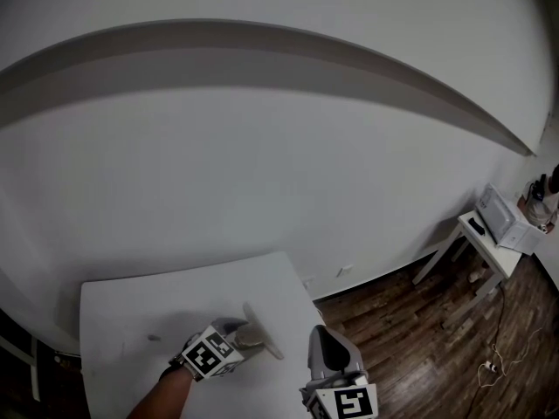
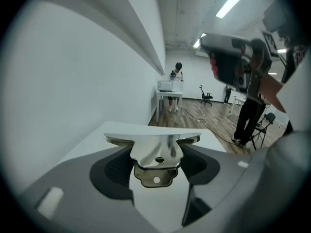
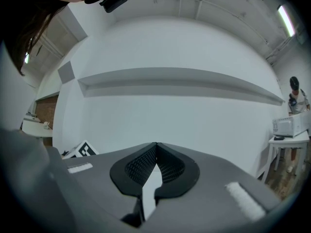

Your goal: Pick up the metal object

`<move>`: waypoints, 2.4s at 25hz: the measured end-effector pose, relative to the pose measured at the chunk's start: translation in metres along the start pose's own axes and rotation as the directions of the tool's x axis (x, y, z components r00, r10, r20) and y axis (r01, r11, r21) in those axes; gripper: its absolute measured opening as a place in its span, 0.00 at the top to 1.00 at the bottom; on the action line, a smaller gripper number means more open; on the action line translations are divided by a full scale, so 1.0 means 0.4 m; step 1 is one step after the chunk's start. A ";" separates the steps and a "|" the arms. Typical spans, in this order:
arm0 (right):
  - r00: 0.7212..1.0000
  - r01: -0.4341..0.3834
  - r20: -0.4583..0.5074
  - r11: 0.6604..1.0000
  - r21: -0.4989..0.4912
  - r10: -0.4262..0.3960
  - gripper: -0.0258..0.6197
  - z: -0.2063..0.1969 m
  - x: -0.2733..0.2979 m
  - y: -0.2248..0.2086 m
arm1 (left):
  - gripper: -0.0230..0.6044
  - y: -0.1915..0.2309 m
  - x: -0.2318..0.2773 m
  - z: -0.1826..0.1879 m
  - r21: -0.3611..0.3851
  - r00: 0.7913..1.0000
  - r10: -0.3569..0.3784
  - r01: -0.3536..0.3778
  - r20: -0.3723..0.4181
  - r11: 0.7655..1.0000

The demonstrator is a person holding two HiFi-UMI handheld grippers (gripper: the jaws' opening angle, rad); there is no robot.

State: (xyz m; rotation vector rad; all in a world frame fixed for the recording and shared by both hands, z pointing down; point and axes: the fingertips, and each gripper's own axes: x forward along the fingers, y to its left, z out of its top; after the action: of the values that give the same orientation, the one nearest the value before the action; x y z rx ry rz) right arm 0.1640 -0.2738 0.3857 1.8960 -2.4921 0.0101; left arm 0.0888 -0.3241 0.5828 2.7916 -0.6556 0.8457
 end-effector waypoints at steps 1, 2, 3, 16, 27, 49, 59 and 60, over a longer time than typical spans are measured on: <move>1.000 -0.004 -0.001 1.000 -0.002 0.004 0.94 0.000 0.006 0.002 | 0.50 0.007 -0.033 0.048 -0.018 0.999 0.028 -0.027 0.044 0.999; 1.000 -0.010 -0.002 1.000 -0.006 0.010 0.94 -0.001 0.015 0.005 | 0.50 0.015 -0.066 0.098 -0.035 0.994 0.059 -0.056 0.089 0.998; 1.000 -0.019 -0.002 1.000 -0.012 0.019 0.94 0.000 0.028 0.008 | 0.50 0.023 -0.095 0.141 -0.046 0.988 0.090 -0.084 0.127 0.995; 0.991 -0.136 0.001 0.990 -0.035 0.136 0.94 0.069 0.184 0.070 | 0.50 0.067 -0.295 0.243 -0.002 0.931 0.305 -0.311 0.203 0.950; 0.989 -0.142 0.036 0.990 -0.020 0.142 0.94 0.094 0.144 0.080 | 0.50 0.044 -0.447 0.311 -0.050 0.905 0.356 -0.354 0.233 0.934; 0.989 -0.147 0.011 0.989 -0.008 0.147 0.94 0.061 0.119 0.083 | 0.50 0.019 -0.581 0.435 -0.020 0.871 0.418 -0.428 0.256 0.904; 0.987 -0.159 -0.038 0.987 0.001 0.159 0.94 0.017 0.121 0.093 | 0.50 0.054 -0.363 0.145 -0.119 0.940 0.335 -0.327 0.061 0.938; 0.987 -0.158 -0.039 0.987 -0.001 0.158 0.94 0.012 0.122 0.090 | 0.50 0.052 -0.347 0.125 -0.116 0.943 0.330 -0.323 0.042 0.939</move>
State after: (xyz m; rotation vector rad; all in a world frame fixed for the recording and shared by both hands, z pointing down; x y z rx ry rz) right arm 0.1161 -0.3113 0.3813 1.6751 -2.6064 0.0427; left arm 0.0006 -0.3052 0.4640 2.6597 -1.1642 0.7518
